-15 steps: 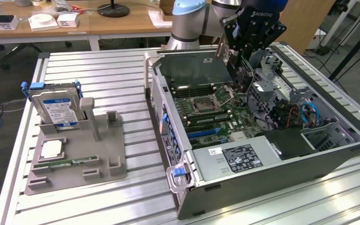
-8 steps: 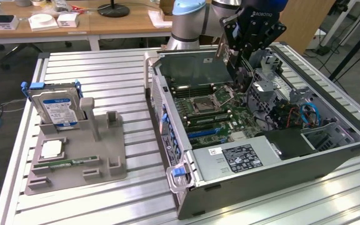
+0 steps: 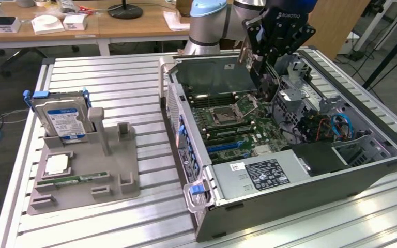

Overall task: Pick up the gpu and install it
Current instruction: 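Insert the gpu into the slot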

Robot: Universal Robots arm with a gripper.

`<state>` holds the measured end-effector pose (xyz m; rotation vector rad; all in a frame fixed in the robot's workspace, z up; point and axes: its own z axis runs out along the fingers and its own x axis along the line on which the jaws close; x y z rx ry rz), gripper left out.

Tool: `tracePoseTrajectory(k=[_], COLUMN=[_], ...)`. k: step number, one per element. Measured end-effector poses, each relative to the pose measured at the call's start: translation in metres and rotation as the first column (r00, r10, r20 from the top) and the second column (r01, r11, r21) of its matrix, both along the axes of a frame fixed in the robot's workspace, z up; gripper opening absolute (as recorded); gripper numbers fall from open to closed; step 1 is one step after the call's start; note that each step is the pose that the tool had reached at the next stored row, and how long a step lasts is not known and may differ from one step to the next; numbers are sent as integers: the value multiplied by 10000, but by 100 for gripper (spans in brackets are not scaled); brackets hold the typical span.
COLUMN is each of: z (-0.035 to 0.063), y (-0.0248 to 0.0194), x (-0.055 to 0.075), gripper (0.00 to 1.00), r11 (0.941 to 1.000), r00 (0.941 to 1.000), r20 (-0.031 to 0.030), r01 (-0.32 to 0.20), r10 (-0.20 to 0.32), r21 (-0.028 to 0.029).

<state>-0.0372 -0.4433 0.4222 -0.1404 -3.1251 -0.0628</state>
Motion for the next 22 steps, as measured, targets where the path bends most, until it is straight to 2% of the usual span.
tracePoseTrajectory(k=[14,22], z=[0,0], y=[0,0], x=[0,-1], gripper=[26,26], r11=[10000,9994], r00=[10000,9994], r20=[0,0], r01=[-27,-336], r10=[27,336], r21=[0,0])
